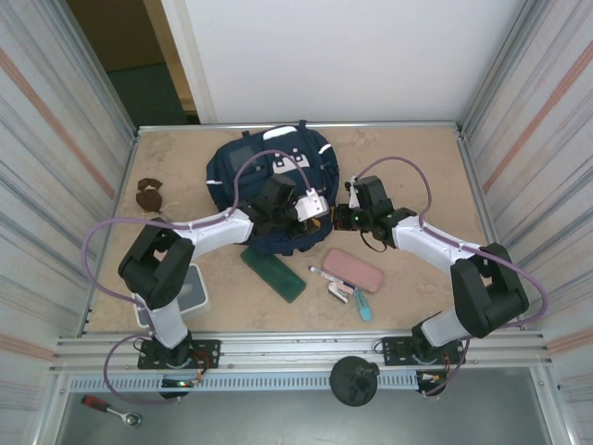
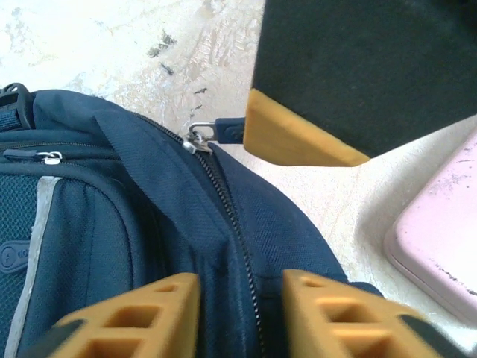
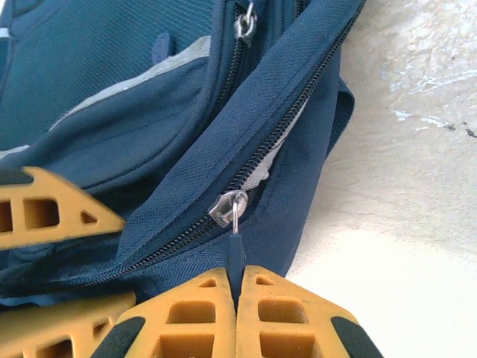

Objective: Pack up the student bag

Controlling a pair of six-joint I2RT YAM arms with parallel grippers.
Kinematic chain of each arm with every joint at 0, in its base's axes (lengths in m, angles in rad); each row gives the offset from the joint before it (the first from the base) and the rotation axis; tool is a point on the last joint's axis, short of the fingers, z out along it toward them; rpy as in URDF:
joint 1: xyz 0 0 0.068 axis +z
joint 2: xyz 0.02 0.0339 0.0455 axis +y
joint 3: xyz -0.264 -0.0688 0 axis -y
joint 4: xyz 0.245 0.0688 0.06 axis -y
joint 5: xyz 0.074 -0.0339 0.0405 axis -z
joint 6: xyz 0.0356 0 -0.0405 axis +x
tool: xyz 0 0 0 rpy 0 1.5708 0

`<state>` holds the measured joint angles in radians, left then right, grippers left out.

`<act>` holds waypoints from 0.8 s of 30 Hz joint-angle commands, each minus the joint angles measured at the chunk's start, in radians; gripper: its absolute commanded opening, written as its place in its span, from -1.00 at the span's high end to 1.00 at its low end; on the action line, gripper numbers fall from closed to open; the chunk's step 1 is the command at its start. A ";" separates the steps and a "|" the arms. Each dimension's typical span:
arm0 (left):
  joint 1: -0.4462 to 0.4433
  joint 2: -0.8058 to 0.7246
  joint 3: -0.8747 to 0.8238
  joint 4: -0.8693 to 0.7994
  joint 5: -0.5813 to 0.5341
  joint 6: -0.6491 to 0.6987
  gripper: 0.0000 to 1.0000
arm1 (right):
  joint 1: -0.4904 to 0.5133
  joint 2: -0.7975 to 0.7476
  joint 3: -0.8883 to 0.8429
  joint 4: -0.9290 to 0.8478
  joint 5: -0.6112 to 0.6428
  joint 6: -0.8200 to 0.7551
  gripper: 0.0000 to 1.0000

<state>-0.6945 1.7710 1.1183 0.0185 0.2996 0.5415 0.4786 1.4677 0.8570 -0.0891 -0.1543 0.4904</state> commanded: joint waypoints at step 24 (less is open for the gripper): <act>0.229 -0.448 -0.274 0.102 0.458 -0.008 1.00 | -0.069 -0.073 -0.016 -0.033 0.139 0.013 1.00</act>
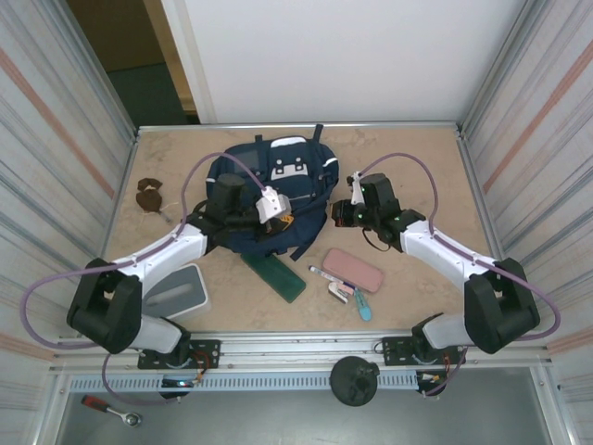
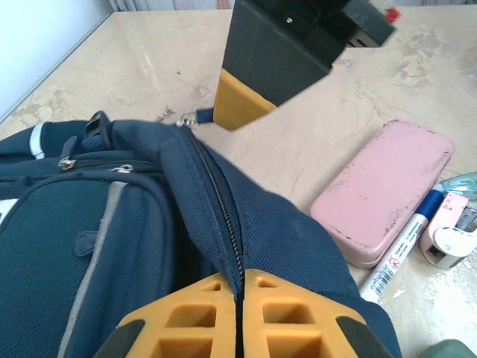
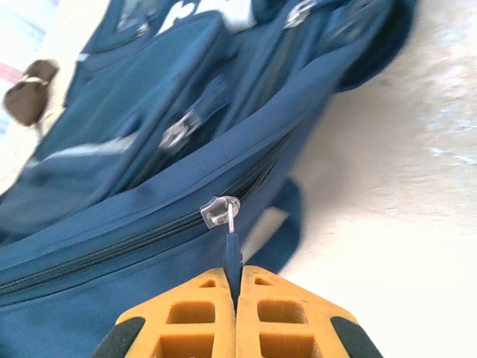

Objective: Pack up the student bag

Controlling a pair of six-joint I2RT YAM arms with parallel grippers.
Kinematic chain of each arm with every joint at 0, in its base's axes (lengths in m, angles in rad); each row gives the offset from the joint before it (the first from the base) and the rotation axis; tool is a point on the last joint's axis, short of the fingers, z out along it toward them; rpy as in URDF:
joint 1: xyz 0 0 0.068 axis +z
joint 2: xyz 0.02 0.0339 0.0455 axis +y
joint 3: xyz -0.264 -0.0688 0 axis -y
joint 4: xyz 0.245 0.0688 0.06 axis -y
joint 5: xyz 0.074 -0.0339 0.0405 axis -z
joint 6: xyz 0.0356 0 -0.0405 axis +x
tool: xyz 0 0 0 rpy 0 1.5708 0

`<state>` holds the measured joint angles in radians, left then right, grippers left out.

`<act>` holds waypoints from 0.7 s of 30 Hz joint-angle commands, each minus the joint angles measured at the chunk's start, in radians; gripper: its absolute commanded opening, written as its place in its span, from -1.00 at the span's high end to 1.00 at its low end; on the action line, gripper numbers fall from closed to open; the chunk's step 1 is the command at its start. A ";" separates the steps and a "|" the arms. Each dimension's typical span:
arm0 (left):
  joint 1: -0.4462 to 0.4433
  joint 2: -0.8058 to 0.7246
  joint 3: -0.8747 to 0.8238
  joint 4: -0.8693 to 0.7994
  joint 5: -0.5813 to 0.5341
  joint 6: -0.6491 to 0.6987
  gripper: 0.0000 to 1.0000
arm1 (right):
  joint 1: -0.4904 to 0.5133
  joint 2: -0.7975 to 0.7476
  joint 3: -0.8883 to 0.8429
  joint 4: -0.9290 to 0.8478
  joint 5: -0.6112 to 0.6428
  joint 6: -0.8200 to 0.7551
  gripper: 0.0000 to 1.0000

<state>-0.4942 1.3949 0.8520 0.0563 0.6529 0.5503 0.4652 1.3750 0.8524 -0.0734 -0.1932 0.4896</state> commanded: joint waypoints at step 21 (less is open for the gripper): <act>0.075 -0.062 0.016 0.076 0.250 -0.028 1.00 | -0.176 0.263 0.116 0.001 0.110 -0.003 0.97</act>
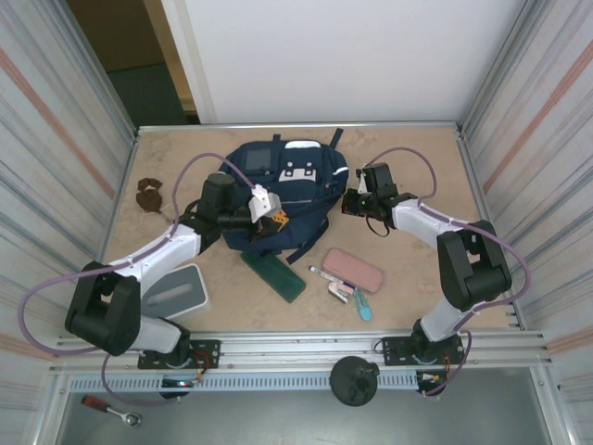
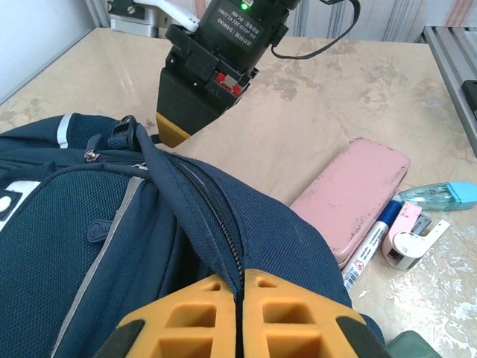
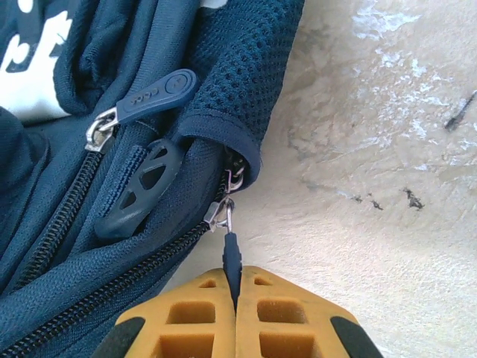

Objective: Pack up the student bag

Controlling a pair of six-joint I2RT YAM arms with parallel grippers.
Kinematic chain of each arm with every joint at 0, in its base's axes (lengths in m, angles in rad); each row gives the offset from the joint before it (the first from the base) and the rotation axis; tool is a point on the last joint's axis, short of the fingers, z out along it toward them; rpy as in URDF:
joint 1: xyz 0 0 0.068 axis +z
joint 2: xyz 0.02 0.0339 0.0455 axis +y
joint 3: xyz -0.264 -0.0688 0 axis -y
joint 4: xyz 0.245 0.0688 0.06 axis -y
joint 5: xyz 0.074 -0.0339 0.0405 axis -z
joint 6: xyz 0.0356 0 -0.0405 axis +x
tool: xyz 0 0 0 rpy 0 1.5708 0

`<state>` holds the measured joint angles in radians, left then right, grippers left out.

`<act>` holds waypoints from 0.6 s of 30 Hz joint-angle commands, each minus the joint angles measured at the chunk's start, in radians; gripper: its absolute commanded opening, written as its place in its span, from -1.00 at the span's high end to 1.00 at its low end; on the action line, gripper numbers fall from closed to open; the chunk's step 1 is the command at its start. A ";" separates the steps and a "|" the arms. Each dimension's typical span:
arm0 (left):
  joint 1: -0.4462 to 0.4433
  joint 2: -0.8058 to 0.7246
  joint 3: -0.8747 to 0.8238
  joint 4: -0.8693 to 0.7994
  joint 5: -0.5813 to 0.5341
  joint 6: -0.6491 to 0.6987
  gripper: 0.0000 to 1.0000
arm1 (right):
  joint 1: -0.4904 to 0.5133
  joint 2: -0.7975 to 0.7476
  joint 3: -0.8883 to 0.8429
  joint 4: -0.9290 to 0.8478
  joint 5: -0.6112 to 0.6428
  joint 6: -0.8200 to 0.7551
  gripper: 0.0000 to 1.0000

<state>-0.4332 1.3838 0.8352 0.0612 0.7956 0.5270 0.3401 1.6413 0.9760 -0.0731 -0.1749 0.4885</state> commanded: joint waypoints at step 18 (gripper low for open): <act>0.010 0.000 0.039 0.100 0.146 -0.039 1.00 | -0.119 -0.018 0.051 0.051 -0.120 0.186 -0.27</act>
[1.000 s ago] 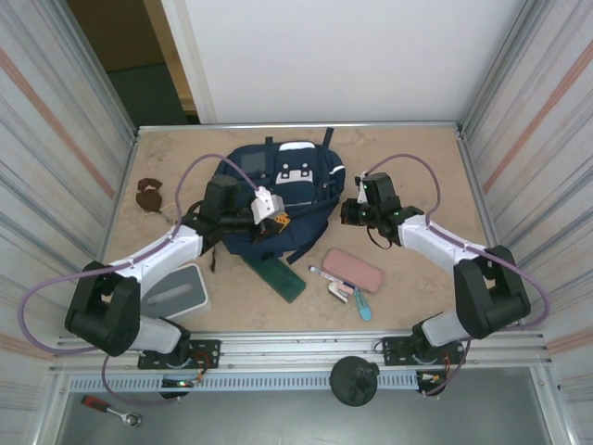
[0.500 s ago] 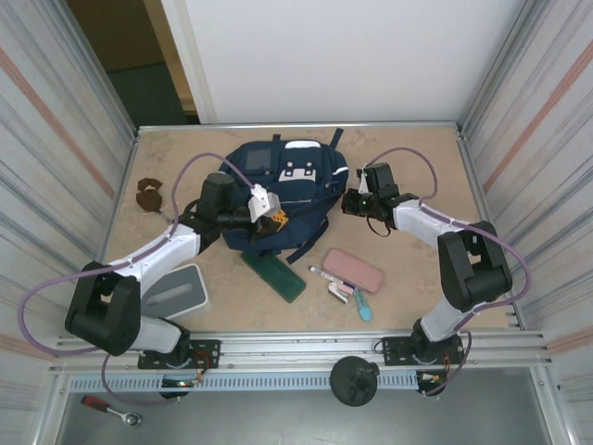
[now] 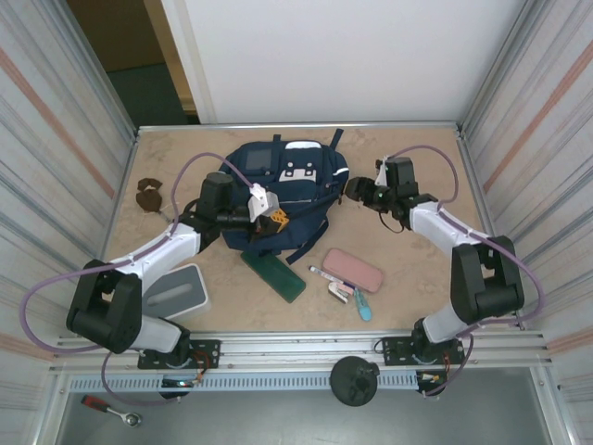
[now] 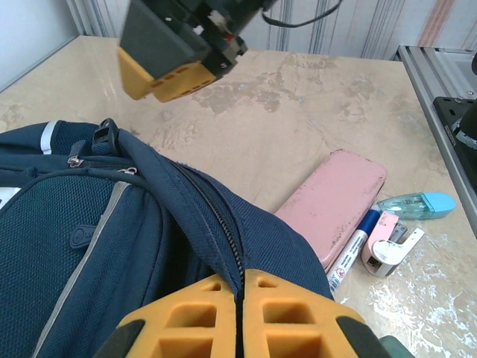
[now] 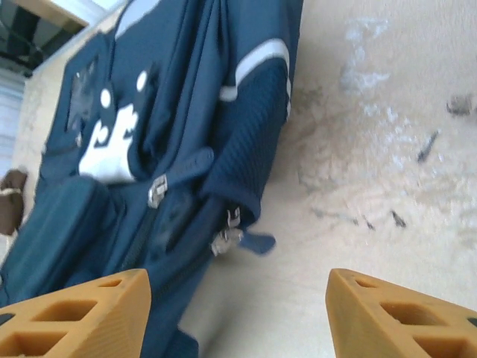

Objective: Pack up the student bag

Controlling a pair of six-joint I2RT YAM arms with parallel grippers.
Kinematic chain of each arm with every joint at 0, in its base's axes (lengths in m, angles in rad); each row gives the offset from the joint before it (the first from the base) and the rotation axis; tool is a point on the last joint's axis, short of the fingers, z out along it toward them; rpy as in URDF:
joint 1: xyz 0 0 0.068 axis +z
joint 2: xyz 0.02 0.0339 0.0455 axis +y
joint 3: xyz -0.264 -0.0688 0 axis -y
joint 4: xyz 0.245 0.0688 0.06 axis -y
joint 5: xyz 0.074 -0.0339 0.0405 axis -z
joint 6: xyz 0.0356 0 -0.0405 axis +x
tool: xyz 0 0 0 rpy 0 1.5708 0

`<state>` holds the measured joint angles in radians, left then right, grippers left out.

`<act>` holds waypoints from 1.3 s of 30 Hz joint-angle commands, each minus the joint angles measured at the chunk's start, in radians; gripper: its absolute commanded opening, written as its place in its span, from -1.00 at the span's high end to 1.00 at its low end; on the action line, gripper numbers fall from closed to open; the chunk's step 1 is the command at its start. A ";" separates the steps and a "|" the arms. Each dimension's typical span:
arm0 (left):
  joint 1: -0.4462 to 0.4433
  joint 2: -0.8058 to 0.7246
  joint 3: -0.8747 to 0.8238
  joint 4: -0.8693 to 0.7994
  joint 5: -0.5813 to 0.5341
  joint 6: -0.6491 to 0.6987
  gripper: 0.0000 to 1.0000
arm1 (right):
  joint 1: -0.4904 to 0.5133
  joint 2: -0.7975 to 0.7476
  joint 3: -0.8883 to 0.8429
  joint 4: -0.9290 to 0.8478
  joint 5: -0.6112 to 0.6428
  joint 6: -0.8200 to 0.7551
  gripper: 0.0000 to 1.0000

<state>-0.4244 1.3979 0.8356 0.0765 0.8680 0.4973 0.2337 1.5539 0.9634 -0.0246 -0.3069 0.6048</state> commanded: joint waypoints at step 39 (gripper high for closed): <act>0.103 0.229 0.206 0.008 -0.603 -0.434 0.65 | 0.225 -0.225 -0.316 0.134 0.348 0.162 0.86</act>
<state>-0.3698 1.6169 1.0023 0.0433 0.4477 0.2276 0.3641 1.3529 0.6525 0.1051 -0.0303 0.7525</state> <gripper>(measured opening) 0.156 0.065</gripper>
